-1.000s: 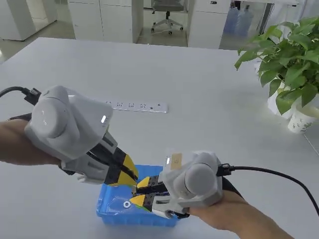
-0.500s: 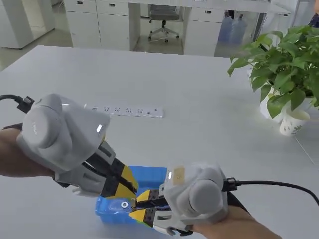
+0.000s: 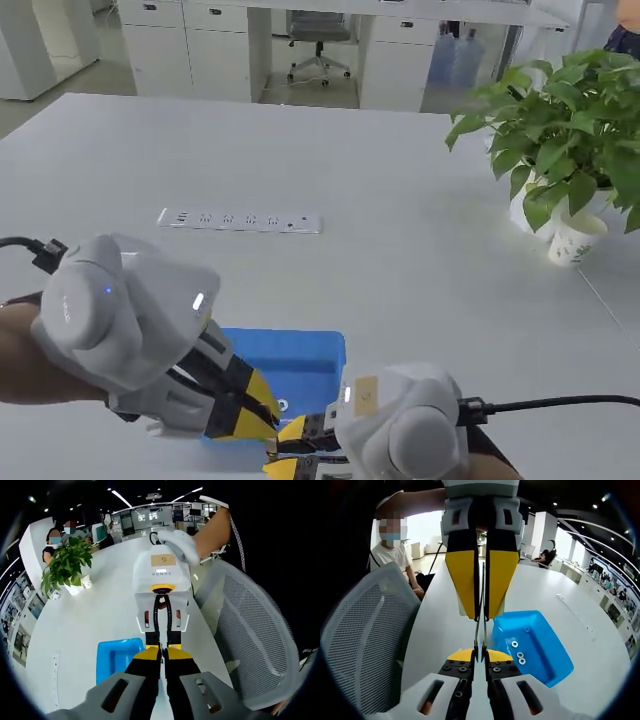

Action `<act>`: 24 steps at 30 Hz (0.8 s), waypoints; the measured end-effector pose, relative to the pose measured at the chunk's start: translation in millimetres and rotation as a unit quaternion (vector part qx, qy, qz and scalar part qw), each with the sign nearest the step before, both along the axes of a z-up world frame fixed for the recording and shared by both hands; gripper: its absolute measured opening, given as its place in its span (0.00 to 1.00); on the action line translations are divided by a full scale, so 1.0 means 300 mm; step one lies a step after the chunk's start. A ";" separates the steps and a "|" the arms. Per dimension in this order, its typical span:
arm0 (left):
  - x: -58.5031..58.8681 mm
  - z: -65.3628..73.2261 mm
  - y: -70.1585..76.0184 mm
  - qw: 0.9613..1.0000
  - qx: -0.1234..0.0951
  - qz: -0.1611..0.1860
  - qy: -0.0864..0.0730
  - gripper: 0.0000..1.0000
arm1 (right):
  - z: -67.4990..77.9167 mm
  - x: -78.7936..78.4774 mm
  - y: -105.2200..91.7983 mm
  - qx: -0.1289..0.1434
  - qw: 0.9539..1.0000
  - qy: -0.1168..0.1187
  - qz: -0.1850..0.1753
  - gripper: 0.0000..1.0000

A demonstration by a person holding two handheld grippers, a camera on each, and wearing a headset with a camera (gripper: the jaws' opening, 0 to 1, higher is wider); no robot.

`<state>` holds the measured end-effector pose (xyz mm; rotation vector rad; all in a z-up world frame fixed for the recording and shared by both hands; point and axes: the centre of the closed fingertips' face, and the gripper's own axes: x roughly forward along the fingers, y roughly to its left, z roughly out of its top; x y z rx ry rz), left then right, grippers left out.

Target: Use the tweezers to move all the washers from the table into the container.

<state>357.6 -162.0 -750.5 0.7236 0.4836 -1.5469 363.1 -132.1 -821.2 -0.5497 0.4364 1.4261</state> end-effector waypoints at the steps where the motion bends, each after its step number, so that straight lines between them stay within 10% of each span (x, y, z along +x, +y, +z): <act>1: -0.005 -0.005 -0.003 1.000 0.000 -0.002 0.002 0.05 | -0.005 -0.005 -0.003 -0.001 1.000 0.001 0.000 0.10; 24: -0.092 -0.095 -0.048 1.000 -0.004 -0.021 0.016 0.06 | -0.092 -0.107 -0.061 -0.018 1.000 0.021 -0.014 0.10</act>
